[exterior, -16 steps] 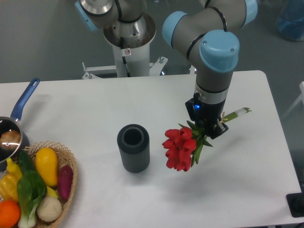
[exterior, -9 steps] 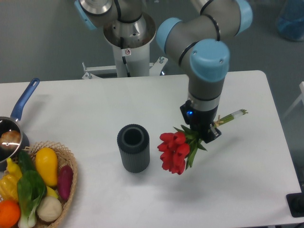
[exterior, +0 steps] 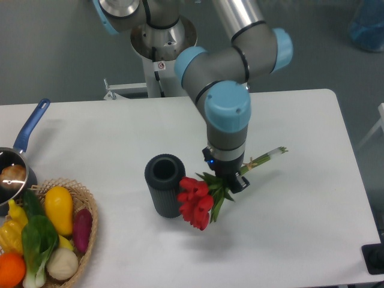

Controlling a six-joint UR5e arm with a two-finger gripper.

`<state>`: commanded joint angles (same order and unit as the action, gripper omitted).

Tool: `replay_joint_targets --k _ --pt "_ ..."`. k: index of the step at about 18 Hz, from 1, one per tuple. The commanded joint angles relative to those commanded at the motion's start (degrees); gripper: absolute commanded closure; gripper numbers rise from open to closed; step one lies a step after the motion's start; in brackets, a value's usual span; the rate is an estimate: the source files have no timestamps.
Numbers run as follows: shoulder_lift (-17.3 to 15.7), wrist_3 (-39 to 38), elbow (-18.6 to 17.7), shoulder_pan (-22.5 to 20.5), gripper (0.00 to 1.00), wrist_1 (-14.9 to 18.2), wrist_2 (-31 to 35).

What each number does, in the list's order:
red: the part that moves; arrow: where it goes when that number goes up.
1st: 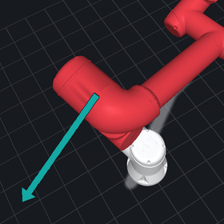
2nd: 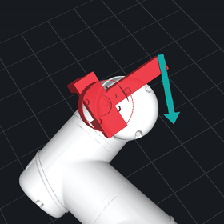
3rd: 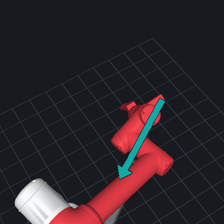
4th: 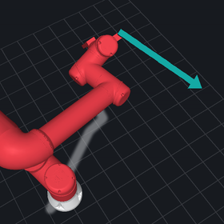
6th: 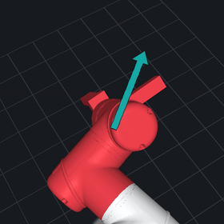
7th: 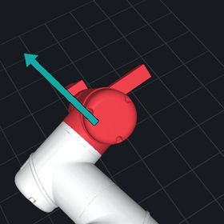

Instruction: Place the flowers on the table

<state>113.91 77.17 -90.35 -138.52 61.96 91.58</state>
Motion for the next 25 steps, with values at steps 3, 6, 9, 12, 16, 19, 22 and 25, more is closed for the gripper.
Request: replay_joint_targets --k 3,6,9,12,16,19,22,25 --pt "0.35 -0.18 -0.96 0.0 0.66 -0.26 -0.09" --pt "0.35 0.35 -2.02 -0.87 0.61 -0.44 -0.09" --pt "1.32 1.31 -1.93 -3.15 0.5 -0.88 0.0" --pt "2.63 1.67 -2.02 -4.48 0.42 -3.07 -0.09" --pt "3.16 1.23 -2.02 -4.74 0.0 -3.96 -0.18" --pt "2.99 1.14 -1.93 -5.35 0.0 -5.09 -0.18" --pt "2.55 1.67 -1.93 -7.11 0.0 -6.15 -0.35" --pt "2.64 1.67 -1.93 -7.38 0.0 -6.41 -0.35"
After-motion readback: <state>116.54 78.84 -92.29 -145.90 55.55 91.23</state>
